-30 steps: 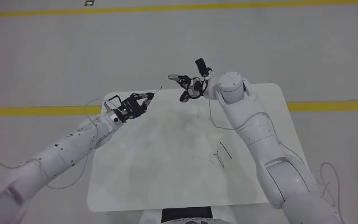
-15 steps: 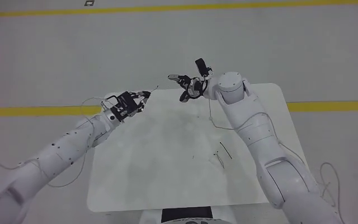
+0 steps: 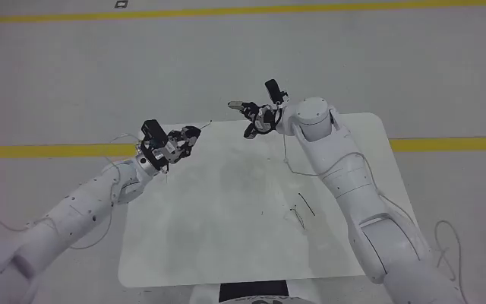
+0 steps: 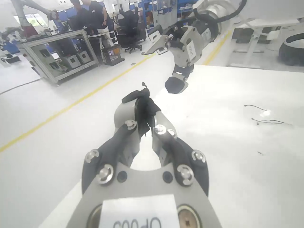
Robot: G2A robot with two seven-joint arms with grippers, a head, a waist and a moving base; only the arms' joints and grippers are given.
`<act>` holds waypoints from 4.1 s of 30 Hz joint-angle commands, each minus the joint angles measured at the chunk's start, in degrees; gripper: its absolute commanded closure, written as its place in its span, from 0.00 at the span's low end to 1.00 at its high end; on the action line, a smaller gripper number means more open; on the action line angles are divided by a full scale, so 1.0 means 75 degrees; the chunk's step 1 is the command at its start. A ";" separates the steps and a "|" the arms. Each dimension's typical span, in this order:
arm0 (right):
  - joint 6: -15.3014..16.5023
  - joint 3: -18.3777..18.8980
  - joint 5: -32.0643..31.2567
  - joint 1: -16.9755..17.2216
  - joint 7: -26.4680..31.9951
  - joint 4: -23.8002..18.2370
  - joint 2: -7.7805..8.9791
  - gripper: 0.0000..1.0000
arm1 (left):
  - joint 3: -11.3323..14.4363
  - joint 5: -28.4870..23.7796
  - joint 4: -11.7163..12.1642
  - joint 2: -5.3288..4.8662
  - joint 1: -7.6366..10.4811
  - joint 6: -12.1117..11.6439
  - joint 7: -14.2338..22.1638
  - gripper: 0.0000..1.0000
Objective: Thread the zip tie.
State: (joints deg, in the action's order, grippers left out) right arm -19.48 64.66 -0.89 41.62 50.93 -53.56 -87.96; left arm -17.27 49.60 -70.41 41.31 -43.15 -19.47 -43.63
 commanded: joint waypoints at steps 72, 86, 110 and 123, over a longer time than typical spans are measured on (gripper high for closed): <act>0.2033 0.0809 -0.0274 0.0770 0.2254 -0.1003 0.0612 0.00 | 0.1005 -0.0624 -0.0026 -0.0111 0.0454 -0.0001 -0.0398 1.00; 0.2652 0.1000 -0.0505 0.1106 0.2134 -0.1198 0.0783 0.00 | 0.1005 -0.1955 -0.0682 -0.0202 0.0234 -0.0001 0.0601 1.00; 0.3431 0.1172 -0.0361 0.1146 0.2832 -0.1051 0.1244 0.00 | 0.1005 -0.6137 -0.2739 -0.1145 0.0301 -0.0001 0.2946 1.00; 0.3488 0.1064 -0.0021 0.1117 0.2936 -0.1055 0.1318 0.00 | 0.0555 -0.7071 -0.2870 -0.1104 0.0074 -0.0001 0.3912 1.00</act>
State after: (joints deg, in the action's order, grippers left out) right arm 6.70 72.63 -1.02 50.00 72.98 -61.48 -78.07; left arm -13.20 -3.51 -91.97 33.04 -42.63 -19.48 -14.20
